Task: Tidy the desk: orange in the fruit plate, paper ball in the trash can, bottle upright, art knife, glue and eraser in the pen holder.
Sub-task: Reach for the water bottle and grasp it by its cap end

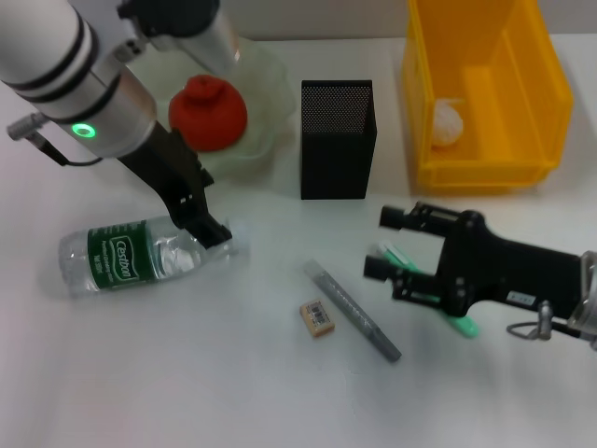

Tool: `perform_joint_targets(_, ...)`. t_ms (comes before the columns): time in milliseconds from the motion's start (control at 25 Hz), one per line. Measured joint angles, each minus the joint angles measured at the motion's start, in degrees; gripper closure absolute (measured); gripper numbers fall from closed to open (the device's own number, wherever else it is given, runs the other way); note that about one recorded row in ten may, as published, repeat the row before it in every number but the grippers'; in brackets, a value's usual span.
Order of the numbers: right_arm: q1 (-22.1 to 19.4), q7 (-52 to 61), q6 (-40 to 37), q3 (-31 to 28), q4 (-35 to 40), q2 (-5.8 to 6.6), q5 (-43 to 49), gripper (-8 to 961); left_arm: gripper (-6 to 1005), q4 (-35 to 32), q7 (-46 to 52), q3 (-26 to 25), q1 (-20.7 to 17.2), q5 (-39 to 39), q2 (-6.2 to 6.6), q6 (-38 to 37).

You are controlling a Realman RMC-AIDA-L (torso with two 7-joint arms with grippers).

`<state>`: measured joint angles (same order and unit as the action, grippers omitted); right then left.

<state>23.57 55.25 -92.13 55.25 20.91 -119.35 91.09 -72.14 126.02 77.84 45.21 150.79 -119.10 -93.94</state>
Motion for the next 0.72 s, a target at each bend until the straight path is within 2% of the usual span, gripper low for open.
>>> perform_joint_targets(360,0.75,-0.04,0.57,1.54,-1.33,-0.09,0.02,278,217,9.14,-0.23,3.41,2.38,0.1,-0.09,5.92)
perform_joint_targets(720,1.06,0.2,0.53,1.21,-2.58,-0.18,-0.28,278,218,13.45,-0.28,5.79,3.43,0.13,-0.08,9.34)
